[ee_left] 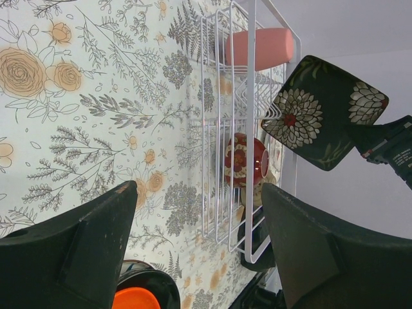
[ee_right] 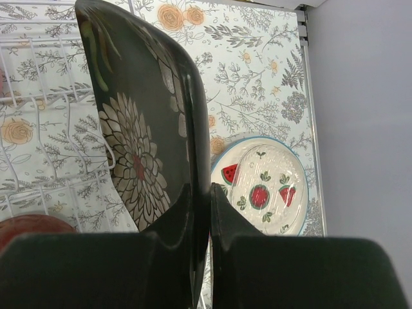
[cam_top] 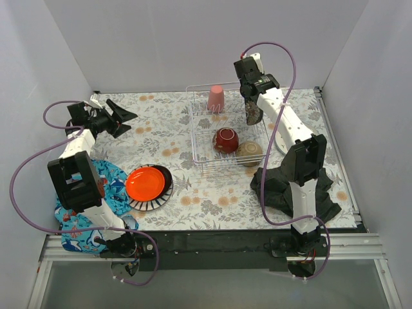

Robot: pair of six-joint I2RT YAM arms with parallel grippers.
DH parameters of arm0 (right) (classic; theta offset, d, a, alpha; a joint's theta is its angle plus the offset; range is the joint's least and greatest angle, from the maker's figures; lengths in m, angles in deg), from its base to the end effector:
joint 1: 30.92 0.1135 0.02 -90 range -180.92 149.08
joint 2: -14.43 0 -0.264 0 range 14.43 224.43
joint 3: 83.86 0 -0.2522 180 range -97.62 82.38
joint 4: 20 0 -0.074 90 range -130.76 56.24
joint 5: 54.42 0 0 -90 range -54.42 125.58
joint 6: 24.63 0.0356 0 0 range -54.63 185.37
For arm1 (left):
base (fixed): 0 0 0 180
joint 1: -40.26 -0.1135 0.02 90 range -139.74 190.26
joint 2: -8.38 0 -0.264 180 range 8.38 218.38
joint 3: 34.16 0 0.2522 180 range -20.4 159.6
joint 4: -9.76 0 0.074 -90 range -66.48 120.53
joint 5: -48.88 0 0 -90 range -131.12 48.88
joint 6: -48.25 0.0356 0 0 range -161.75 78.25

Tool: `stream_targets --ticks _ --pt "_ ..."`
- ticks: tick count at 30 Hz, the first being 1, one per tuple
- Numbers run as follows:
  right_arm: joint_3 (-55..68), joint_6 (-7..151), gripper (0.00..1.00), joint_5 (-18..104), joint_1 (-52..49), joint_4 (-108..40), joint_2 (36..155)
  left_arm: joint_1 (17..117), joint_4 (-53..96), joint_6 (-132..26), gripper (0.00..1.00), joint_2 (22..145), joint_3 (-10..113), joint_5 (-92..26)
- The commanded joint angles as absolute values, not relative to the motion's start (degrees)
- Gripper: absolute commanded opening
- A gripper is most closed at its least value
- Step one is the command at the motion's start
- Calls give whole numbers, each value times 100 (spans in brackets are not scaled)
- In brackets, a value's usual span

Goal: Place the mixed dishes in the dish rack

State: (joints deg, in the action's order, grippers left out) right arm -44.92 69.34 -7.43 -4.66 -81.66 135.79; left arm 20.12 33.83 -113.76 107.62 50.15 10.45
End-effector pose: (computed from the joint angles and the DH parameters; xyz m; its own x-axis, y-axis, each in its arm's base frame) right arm 0.4315 0.1858 0.3571 -0.5891 -0.2342 -0.7734 0.1726 0.8986 -0.4035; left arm 0.3671 0.1049 0.2486 -0.5226 -0.8213 0.2289 -0.4515 0.0389 -0.8914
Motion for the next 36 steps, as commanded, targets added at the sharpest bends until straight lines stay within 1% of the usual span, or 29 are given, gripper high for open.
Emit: stream_targets --ticks 1,10,16,24,36 --pt "-4682 7064 1 -1302 -500 -7612 13159 1987 3346 -11347 77 10558 4965 1065" --pt "-4699 6818 1 -1539 -254 -7427 13036 1987 3267 -11435 77 10594 4965 1091" --pt "-4365 6835 1 -1689 -166 -7392 12798 1996 3188 -11496 77 10602 4878 1117" --pt "-4558 6879 1 -2057 -157 -7296 12877 1978 3126 -11584 77 10699 4947 1152" --pt "-4383 6994 1 -2050 -166 -7269 13018 1987 3091 -11628 77 10717 4904 1152"
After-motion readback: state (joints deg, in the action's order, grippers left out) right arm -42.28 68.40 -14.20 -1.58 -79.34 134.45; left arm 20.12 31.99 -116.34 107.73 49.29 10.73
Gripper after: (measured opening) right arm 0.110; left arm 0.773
